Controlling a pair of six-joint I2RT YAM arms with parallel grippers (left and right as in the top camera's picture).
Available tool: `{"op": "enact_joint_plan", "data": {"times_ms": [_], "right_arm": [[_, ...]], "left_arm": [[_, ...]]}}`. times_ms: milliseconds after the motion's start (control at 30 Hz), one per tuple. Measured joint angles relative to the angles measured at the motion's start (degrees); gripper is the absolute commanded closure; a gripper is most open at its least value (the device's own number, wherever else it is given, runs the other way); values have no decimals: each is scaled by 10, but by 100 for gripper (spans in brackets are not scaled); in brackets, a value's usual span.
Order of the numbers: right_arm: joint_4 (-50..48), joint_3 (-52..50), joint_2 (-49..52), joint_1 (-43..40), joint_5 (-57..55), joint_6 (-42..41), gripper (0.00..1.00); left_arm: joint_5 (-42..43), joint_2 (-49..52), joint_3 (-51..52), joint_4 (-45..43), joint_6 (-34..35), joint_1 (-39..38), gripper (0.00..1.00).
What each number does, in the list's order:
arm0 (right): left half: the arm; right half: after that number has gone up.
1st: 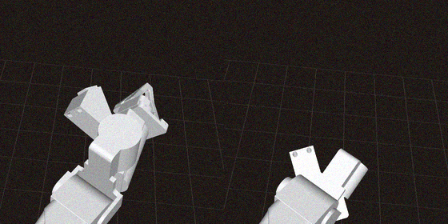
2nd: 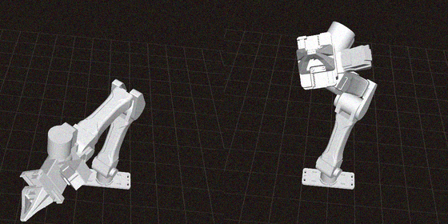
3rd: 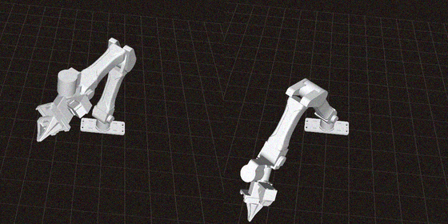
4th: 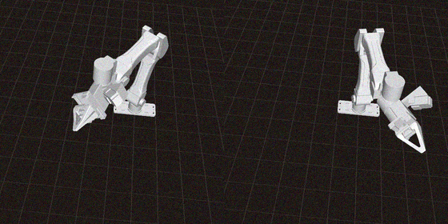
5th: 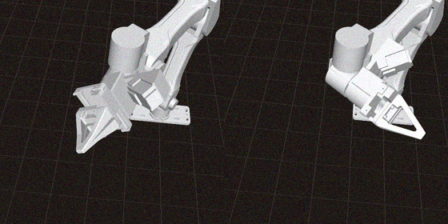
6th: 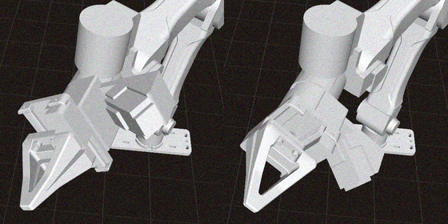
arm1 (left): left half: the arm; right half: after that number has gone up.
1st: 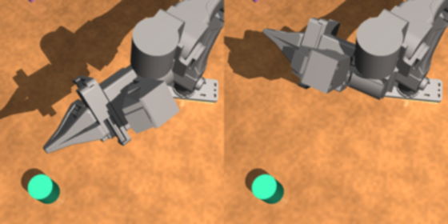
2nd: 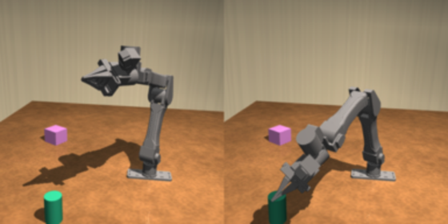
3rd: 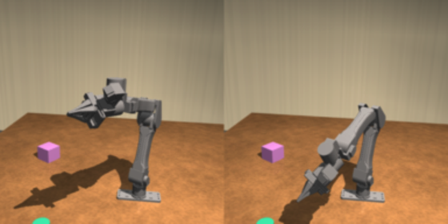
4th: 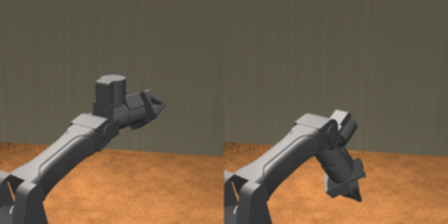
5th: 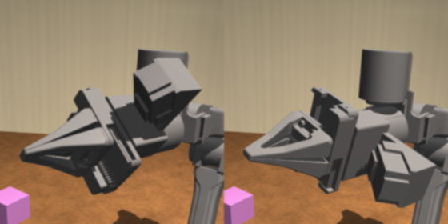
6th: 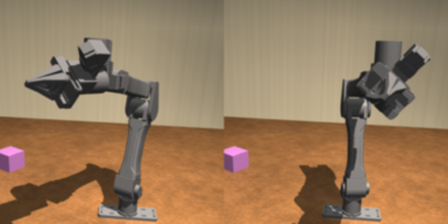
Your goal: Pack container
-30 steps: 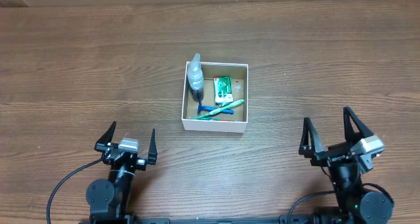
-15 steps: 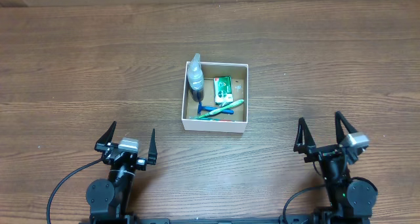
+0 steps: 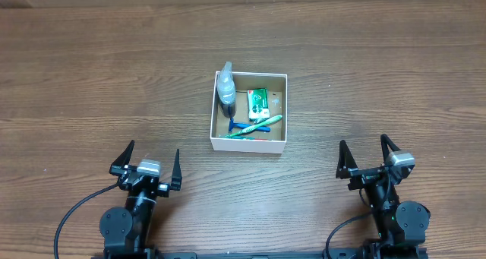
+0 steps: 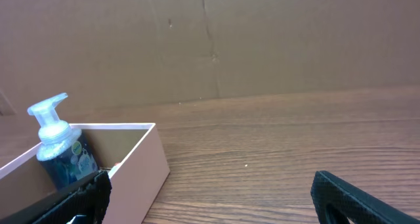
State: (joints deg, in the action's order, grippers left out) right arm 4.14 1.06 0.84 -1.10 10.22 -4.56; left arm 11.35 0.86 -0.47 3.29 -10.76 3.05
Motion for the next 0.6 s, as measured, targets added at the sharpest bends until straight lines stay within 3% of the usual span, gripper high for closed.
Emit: {"op": "enact_joint_plan", "data": {"times_ms": [367,600], "right_arm": [[3,0,0,0,-30,9,0],[10,0,0,0,-91,-30,0]], "left_arm": [[0,0,0,0,0,0,0],[0,0,0,0,0,0,0]]}}
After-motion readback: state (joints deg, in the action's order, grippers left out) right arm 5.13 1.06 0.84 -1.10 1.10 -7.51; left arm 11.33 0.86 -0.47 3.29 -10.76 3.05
